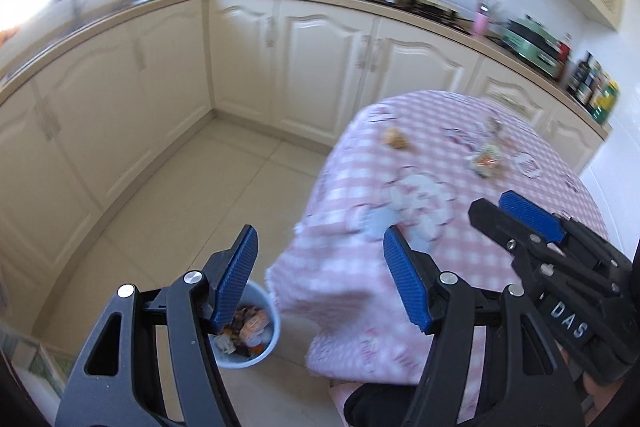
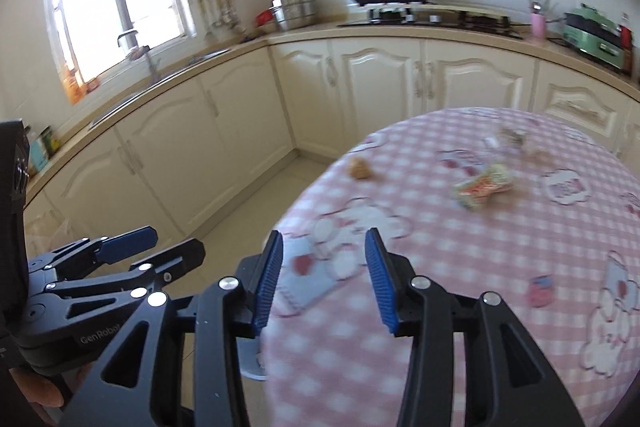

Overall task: Collect trash
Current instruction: 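Move both tools back over the table, then grasp the brown nut with the left tool while the right tool grasps the green-white wrapper, then carry the nut and wrapper to the bucket and open the left tool, then open the right tool to drop the green-white wrapper into the bucket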

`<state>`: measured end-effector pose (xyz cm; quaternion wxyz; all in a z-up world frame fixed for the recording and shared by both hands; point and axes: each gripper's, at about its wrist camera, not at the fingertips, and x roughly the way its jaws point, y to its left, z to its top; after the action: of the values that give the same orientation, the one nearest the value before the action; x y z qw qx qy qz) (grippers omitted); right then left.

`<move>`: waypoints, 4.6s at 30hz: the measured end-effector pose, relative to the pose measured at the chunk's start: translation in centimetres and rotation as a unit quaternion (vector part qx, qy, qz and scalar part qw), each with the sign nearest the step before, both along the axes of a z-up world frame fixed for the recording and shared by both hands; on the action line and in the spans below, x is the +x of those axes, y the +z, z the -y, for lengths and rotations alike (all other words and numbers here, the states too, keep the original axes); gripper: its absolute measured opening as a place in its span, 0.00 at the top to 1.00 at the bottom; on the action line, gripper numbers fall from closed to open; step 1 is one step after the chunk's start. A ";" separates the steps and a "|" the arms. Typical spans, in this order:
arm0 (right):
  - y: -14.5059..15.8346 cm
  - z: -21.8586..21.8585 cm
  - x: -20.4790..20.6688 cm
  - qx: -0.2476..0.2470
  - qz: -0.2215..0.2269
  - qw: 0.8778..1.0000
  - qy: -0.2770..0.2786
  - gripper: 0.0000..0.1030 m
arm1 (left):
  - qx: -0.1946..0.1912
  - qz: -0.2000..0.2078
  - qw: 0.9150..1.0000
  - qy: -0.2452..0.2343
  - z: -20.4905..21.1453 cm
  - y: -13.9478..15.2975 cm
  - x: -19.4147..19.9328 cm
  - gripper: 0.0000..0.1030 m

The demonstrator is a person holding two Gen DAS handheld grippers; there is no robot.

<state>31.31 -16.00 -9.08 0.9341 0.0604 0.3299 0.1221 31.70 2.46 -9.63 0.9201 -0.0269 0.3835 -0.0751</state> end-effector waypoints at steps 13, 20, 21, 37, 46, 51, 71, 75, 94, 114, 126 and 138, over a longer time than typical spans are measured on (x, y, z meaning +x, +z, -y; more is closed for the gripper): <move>-2.5 10.8 4.3 0.027 -0.044 0.993 -0.108 0.56 | 0.024 -0.011 0.998 -0.055 8.0 -0.7 6.9 0.39; -4.6 12.0 9.1 0.064 -0.081 0.987 -0.121 0.52 | 0.035 -0.026 0.997 -0.060 9.3 -2.0 11.5 0.42; -4.7 12.0 9.7 0.064 -0.086 0.987 -0.123 0.52 | 0.037 -0.031 0.997 -0.062 9.4 -2.3 12.2 0.47; -5.1 11.6 11.9 0.018 -0.076 0.989 -0.125 0.91 | 0.011 -0.039 0.995 -0.086 10.0 -3.2 13.6 0.79; -2.9 12.1 7.4 0.022 -0.054 0.990 -0.126 0.96 | -0.014 -0.014 0.995 -0.093 8.7 -0.4 9.0 0.79; -1.3 10.6 4.7 0.025 -0.040 0.993 -0.107 0.96 | -0.030 -0.001 0.996 -0.088 6.9 1.1 6.2 0.79; 0.5 -8.8 1.1 0.032 -0.033 0.996 0.081 0.96 | -0.016 -0.005 0.999 0.047 -8.4 -0.8 -1.8 0.79; -1.3 -12.8 1.8 0.028 -0.049 0.992 0.113 0.96 | -0.016 -0.027 0.997 0.072 -11.1 -2.5 -1.4 0.79; -6.7 -20.8 5.3 0.013 -0.099 0.983 0.155 0.96 | -0.028 -0.077 0.988 0.134 -17.0 -7.2 0.5 0.49; -6.8 -22.8 6.3 0.033 -0.108 0.980 0.163 0.89 | -0.027 -0.064 0.984 0.165 -18.7 -5.9 -0.2 0.45; -4.5 -18.4 4.7 0.040 -0.089 0.985 0.145 0.82 | -0.018 -0.042 0.989 0.143 -15.6 -3.2 -1.0 0.44; 0.3 -6.6 2.4 0.053 -0.035 0.996 0.060 0.82 | -0.001 -0.001 0.999 0.051 -5.0 1.4 -0.8 0.42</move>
<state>33.69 -9.42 -8.77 0.9085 0.0940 0.3583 0.1935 30.95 7.45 -8.20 0.9225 -0.0474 0.3821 -0.0285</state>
